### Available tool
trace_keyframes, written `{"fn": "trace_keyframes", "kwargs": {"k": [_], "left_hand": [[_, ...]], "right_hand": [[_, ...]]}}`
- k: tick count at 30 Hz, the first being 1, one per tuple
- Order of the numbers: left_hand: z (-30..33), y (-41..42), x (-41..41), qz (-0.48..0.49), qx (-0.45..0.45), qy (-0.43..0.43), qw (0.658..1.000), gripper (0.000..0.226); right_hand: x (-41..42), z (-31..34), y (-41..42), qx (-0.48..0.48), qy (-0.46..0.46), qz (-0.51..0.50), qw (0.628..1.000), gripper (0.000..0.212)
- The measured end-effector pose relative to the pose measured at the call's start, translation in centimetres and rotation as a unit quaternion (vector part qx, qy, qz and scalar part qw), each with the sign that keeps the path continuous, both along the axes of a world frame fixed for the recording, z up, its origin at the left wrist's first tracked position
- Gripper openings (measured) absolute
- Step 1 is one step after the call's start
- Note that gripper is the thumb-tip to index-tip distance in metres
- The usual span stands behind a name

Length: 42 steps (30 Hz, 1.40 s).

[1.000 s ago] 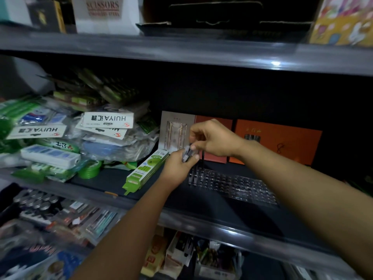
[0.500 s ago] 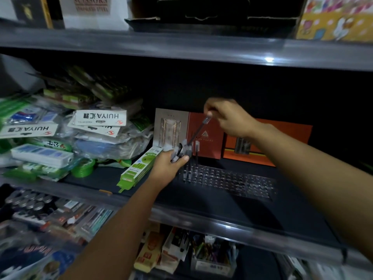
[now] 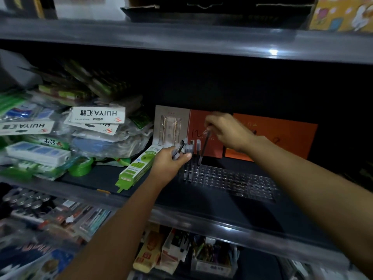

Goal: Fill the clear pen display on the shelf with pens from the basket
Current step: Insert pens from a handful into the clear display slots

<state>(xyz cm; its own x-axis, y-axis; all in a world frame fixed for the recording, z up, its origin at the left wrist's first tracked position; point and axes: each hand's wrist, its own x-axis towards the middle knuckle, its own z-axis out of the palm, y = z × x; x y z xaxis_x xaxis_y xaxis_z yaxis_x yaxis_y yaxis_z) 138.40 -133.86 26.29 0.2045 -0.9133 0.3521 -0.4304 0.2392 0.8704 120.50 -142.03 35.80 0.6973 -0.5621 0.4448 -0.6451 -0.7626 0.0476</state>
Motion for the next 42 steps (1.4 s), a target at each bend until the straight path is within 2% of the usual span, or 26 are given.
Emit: {"fn": "trace_keyframes", "kwargs": {"k": [9,13,17,25,30,33,36,39,42], "left_hand": [[-0.5,-0.6,0.6,-0.014,-0.005,-0.041,0.999,0.028],[-0.7,-0.8,0.9,-0.009,-0.005,-0.034,0.999,0.025],[-0.9,-0.8,0.9,-0.028,-0.004,0.002,1.000,0.017],[-0.9,-1.0,1.3,-0.015,0.004,0.015,1.000,0.018],[-0.9,-0.9,1.4,-0.018,0.001,0.007,1.000,0.018],[-0.8,-0.8,1.3,-0.027,-0.001,0.008,1.000,0.019],[-0.7,-0.7,1.1,-0.047,0.001,0.021,0.999,0.020],[-0.3,-0.2,0.7,-0.078,0.001,0.028,0.997,0.019],[0.2,0.2,0.2,-0.088,-0.011,0.024,0.996,0.016]], "right_hand": [[1.4,-2.4,-0.8,0.002,0.031,0.009,0.999,0.014],[2.0,-2.8,-0.8,0.032,0.042,0.005,0.999,0.011],[2.5,-3.3,-0.8,0.061,0.031,-0.006,0.998,0.019],[3.2,-3.3,-1.0,0.109,0.040,-0.008,0.993,0.009],[3.2,-3.5,-1.0,0.115,0.040,-0.004,0.993,0.008],[2.9,-3.1,-1.1,0.083,0.043,-0.002,0.996,0.007],[2.7,-2.0,-0.4,0.051,0.002,0.027,0.998,0.015],[3.1,0.0,1.2,0.100,-0.045,0.077,0.991,0.024],[3.5,1.2,2.7,0.146,-0.032,0.113,0.982,0.026]]}}
